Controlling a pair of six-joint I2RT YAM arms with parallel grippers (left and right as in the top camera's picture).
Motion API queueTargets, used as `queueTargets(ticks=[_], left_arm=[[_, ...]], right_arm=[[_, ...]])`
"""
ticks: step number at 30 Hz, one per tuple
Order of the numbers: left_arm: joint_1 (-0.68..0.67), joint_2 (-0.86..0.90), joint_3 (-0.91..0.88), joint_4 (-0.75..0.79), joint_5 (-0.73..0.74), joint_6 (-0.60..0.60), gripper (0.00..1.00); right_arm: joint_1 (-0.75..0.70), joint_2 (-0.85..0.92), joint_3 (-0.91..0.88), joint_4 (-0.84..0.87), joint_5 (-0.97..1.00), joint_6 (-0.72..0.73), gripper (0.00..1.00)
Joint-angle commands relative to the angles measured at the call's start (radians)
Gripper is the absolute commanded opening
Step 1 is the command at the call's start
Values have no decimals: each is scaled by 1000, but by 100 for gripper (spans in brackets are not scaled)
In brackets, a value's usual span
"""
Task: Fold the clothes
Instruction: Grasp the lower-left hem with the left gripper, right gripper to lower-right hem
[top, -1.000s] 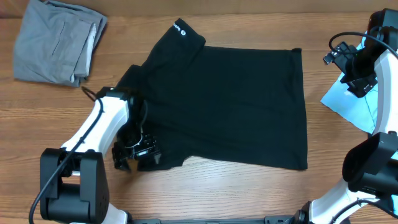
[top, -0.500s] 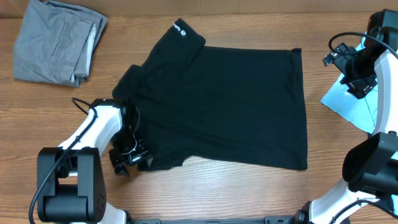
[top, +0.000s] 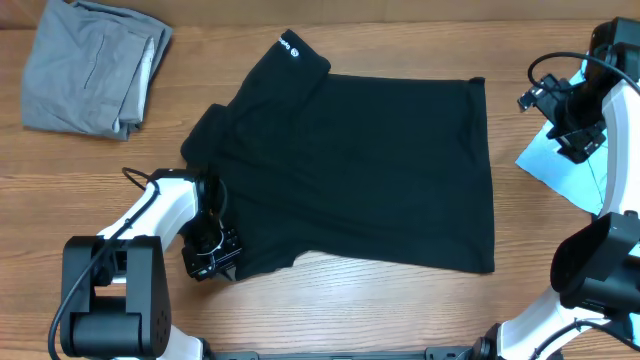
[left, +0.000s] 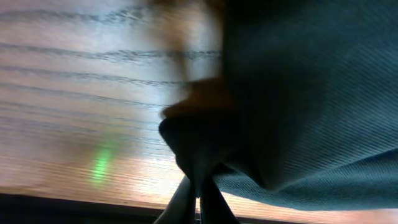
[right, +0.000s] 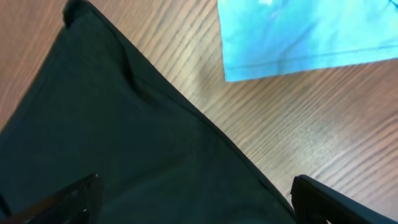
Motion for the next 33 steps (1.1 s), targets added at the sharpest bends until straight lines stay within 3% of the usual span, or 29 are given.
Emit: queueTargets(ticks=[1,16,22,33], left_arm=[[3,0,-6,5,32,21,4],[2,-69,164,-81,-14,27,4],[2,-175,248,-129,-14,28,4],[2,-225,270,-60,-14,47,4]], right_arm=[[5,-25,12,-15,10,-4,100],[2,-25,-57,-118,94,13,100],[-4,-25,-139,-140,153,104,100],[4,-78,-274,-259,144,142,100]])
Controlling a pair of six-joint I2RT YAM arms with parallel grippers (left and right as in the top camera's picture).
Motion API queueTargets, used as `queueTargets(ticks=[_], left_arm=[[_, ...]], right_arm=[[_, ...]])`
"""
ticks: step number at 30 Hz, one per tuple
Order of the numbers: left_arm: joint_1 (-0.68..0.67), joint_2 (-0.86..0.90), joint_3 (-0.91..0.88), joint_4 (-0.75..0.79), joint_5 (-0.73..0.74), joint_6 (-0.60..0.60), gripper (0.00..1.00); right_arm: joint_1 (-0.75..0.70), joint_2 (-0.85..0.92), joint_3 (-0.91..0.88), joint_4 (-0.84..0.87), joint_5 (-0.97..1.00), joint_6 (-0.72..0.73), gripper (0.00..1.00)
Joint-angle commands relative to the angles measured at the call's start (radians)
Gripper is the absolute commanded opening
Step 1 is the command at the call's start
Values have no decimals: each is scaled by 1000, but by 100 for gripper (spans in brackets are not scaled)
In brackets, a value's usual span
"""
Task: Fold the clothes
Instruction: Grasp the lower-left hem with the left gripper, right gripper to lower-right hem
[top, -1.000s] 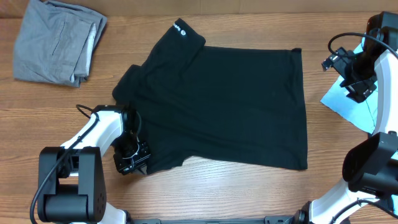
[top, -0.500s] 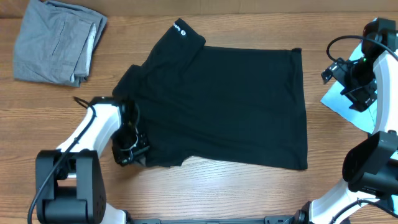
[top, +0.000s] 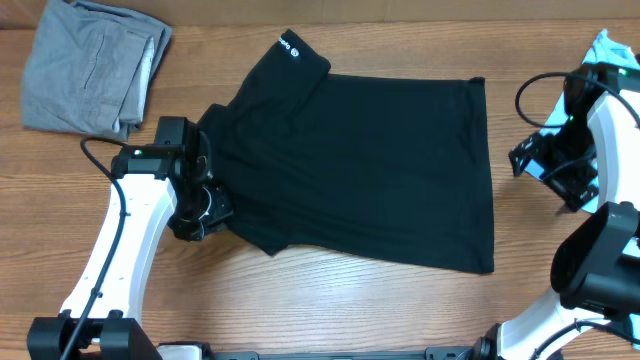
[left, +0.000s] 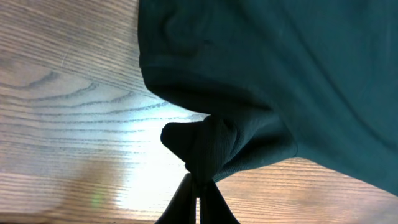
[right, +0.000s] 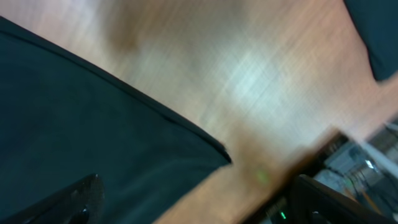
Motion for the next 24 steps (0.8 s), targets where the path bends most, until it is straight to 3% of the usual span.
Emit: queueTargets(ticks=[1,11,24], left_arm=[[2,-5,16,10,-7,27,4],[2,-3,16,39,-7,34,4],[2,0,16,59,-7,34,4]], right_arm=[[5,-95,-101,6,3,40,100],[12,-406,-538,193,-201,49,100],[30,-444,-906,527,-280,135,87]])
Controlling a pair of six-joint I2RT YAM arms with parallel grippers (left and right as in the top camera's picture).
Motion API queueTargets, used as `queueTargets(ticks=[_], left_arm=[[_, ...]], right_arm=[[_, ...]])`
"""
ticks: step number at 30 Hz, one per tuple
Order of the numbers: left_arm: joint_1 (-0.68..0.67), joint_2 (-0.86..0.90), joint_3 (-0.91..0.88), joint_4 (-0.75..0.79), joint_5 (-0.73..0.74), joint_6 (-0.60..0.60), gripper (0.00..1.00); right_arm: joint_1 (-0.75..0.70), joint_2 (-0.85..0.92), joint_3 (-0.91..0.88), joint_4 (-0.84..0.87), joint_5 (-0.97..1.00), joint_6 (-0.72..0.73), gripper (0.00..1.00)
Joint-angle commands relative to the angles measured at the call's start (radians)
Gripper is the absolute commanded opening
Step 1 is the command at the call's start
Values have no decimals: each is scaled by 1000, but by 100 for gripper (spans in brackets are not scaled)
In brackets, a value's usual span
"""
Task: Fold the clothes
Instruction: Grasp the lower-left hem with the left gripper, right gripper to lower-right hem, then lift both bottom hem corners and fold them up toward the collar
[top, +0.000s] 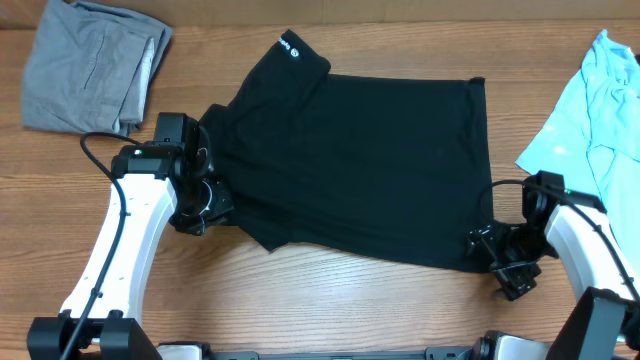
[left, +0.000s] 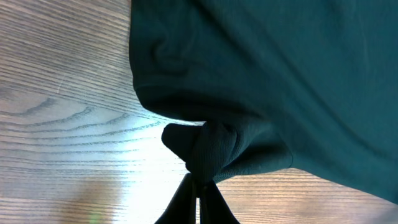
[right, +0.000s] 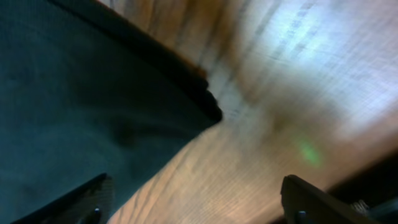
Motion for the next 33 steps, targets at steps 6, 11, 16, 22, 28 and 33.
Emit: queueTargets(ticks=[6,11,16,22,28,33], left_arm=[[2,0,15,7,-6,15,4],[2,0,15,7,-6,14,4],[2,0,15,6,-6,15,4],[1,0,16,-26,6,15,4],[-52,-21,16,-87,2,14,4],[-121,-45,18,-52,-86,5,4]], right_arm=[[4,-14,-91,150,-25,32,77],[4,-13,-120,200,-26,48,57],[4,-13,-123,199,-24,65,22],[3,-13,-112,171,-6,97,4],[3,-15,-11,46,91,113,4],[3,-15,80,-6,119,113,3]])
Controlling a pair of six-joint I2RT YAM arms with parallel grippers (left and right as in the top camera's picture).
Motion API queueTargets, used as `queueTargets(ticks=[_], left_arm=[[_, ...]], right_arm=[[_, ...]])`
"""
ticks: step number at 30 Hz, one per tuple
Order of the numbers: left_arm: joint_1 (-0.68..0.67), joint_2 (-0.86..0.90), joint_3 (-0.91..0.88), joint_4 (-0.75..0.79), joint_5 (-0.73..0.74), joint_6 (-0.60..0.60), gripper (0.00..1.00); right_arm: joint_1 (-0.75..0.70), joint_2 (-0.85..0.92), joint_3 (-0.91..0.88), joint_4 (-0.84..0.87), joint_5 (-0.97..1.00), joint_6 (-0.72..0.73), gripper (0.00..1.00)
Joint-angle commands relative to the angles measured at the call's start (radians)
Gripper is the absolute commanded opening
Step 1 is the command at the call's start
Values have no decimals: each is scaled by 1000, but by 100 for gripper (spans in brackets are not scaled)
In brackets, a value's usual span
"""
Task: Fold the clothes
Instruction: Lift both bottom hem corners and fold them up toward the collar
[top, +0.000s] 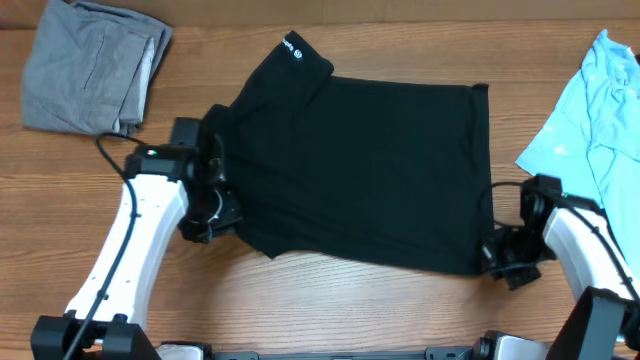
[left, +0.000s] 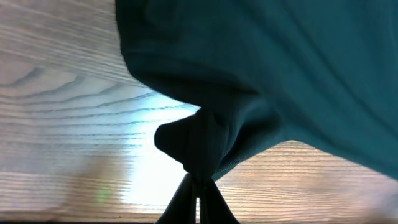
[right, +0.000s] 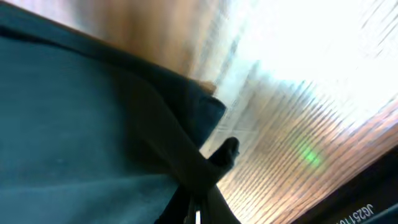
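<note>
A black t-shirt (top: 360, 160) lies spread flat across the middle of the wooden table (top: 330, 305), collar at the far left. My left gripper (top: 212, 222) is shut on a bunched fold of its near left sleeve (left: 202, 146). At the shirt's near right hem corner (right: 205, 158), my right gripper (top: 497, 262) is shut on the cloth, which is pinched up between the fingers. Both held parts sit just above the wood.
A folded grey garment (top: 92, 65) lies at the far left corner. A light blue garment (top: 590, 115) lies at the right edge. Cables trail from both arms.
My right gripper was open just off the shirt's near right corner; now it is shut on that corner. The left gripper, still holding the sleeve, has shifted slightly right and nearer.
At first my left gripper held the sleeve near the table's front and my right gripper hung open at the far right. The left then carried the sleeve farther back. The right came down by the near right corner, still open, and now grips it.
</note>
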Motion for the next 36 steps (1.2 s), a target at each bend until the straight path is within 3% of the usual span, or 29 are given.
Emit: queueTargets(ticks=[1,15,36], left_arm=[[-38,-36,20,34,-66,-1,4],[-37,-20,26,492,-141,29,4],[-37,233,26,828,-275,35,4]], right_arm=[[3,-15,75,-2,53,10,4],[4,-13,119,243,-65,0,4],[92,53,119,683,-70,0,4]])
